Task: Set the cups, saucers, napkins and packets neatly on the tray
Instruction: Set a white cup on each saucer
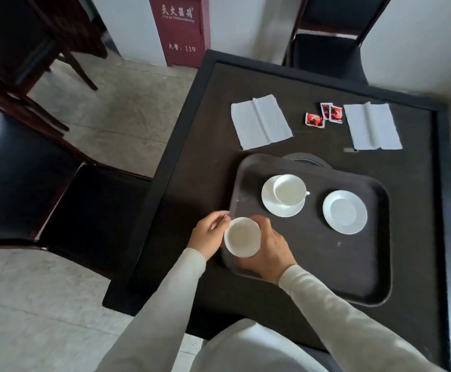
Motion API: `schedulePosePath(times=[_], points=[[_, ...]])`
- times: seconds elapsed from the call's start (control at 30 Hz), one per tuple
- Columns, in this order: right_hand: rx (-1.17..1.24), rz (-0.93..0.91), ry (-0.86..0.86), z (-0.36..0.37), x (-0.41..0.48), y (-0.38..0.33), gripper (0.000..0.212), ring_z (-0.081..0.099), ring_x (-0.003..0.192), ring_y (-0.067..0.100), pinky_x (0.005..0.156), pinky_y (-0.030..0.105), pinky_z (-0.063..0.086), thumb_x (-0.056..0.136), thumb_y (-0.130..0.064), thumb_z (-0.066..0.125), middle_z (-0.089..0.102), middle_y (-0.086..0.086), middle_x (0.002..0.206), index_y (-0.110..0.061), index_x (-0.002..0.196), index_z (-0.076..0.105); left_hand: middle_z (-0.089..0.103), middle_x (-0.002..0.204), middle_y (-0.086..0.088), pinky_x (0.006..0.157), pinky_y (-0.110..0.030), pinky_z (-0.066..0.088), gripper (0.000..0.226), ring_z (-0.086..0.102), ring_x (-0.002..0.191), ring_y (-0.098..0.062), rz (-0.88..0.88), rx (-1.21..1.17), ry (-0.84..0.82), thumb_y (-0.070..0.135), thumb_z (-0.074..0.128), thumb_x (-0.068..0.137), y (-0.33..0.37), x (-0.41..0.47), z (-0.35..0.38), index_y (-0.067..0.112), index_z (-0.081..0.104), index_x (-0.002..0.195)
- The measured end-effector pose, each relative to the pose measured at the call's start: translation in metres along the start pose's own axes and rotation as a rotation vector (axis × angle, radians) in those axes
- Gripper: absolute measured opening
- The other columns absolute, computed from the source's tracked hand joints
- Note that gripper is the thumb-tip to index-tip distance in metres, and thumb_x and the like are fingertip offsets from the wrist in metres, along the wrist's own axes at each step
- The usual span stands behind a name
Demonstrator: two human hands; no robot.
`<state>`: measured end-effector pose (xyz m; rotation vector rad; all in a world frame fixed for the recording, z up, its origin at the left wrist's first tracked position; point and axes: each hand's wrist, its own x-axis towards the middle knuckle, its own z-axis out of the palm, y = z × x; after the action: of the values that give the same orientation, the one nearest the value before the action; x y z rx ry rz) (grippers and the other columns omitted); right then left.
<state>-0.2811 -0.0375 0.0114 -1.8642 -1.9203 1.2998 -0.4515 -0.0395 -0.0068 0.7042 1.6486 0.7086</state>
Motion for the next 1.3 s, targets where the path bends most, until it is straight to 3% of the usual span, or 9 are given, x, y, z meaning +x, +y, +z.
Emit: schedulePosePath(times=[0.1,0.33,0.43,0.53,0.63,0.87,1.0,1.13,1.3], points=[[-0.013,-0.048,0.004,-0.043,-0.009,0.021,0.084,0.063,0.105,0.021,0.091,0.039,0.053,0.057,-0.049,0.086,0.063,-0.009,0.121,-0.032,0.127,0.042,0.069,0.126,0.006,0.085,-0.023,0.058,0.022,0.064,0.117,-0.011,0.012,-0.020,-0.058,0.032,0.058,0.101,0.012,-0.004,0.039,0.033,0.067,0.121],[-0.002,-0.005,0.081,-0.130,-0.028,0.081,0.091,0.062,0.100,0.018,0.092,0.039,0.057,0.063,-0.024,0.090,0.061,-0.011,0.116,-0.032,0.140,0.042,0.069,0.123,0.003,0.089,-0.039,0.063,0.022,0.067,0.113,-0.019,-0.017,-0.149,-0.177,0.028,0.062,0.101,0.048,-0.015,0.137,0.031,0.064,0.123],[-0.026,0.069,0.091,-0.156,-0.030,0.107,0.097,0.062,0.104,0.024,0.091,0.040,0.057,0.069,-0.020,0.087,0.061,0.000,0.122,-0.031,0.147,0.031,0.065,0.119,0.011,0.087,-0.035,0.063,0.025,0.064,0.111,-0.017,-0.010,-0.143,-0.223,0.027,0.062,0.101,0.060,-0.015,0.176,0.037,0.063,0.124],[0.006,0.147,0.136,-0.175,-0.028,0.132,0.093,0.059,0.092,0.024,0.078,0.031,0.051,0.071,-0.018,0.084,0.064,0.008,0.119,-0.026,0.146,0.030,0.065,0.116,0.013,0.084,-0.033,0.063,0.030,0.063,0.110,-0.012,0.013,-0.167,-0.244,0.021,0.063,0.100,0.068,-0.012,0.208,0.034,0.066,0.128],[0.055,0.212,0.168,-0.190,-0.023,0.152,0.085,0.055,0.089,0.019,0.074,0.024,0.043,0.072,-0.018,0.081,0.065,0.008,0.121,-0.022,0.144,0.036,0.068,0.118,0.002,0.083,-0.029,0.063,0.030,0.066,0.110,-0.012,0.028,-0.174,-0.237,0.016,0.060,0.101,0.072,-0.009,0.235,0.032,0.068,0.126],[0.170,0.223,0.192,-0.212,-0.002,0.182,0.079,0.061,0.100,0.017,0.080,0.021,0.046,0.071,-0.017,0.085,0.065,0.000,0.122,-0.019,0.139,0.046,0.068,0.123,-0.002,0.087,-0.024,0.060,0.028,0.068,0.114,-0.018,-0.033,-0.231,-0.195,0.015,0.054,0.104,0.070,-0.002,0.274,0.026,0.068,0.126],[0.223,0.209,0.172,-0.220,0.015,0.194,0.068,0.066,0.109,0.021,0.090,0.024,0.052,0.075,-0.005,0.074,0.067,0.001,0.123,-0.020,0.138,0.052,0.069,0.122,-0.005,0.091,-0.028,0.058,0.027,0.068,0.116,-0.017,-0.064,-0.262,-0.160,0.016,0.051,0.106,0.065,0.004,0.289,0.032,0.068,0.119],[0.281,0.212,0.118,-0.224,0.029,0.201,0.072,0.065,0.111,0.020,0.083,0.015,0.052,0.077,0.004,0.062,0.065,0.001,0.125,-0.025,0.142,0.048,0.067,0.126,0.000,0.091,-0.027,0.057,0.028,0.068,0.116,-0.013,-0.043,-0.214,-0.150,0.017,0.053,0.106,0.064,0.012,0.297,0.040,0.067,0.112],[0.279,0.214,0.093,-0.227,0.042,0.209,0.075,0.061,0.118,0.021,0.096,0.033,0.054,0.081,0.006,0.056,0.063,0.002,0.129,-0.027,0.146,0.045,0.065,0.126,0.001,0.088,-0.024,0.058,0.027,0.070,0.111,-0.013,-0.026,-0.138,-0.154,0.017,0.055,0.105,0.061,0.022,0.301,0.039,0.063,0.119]])
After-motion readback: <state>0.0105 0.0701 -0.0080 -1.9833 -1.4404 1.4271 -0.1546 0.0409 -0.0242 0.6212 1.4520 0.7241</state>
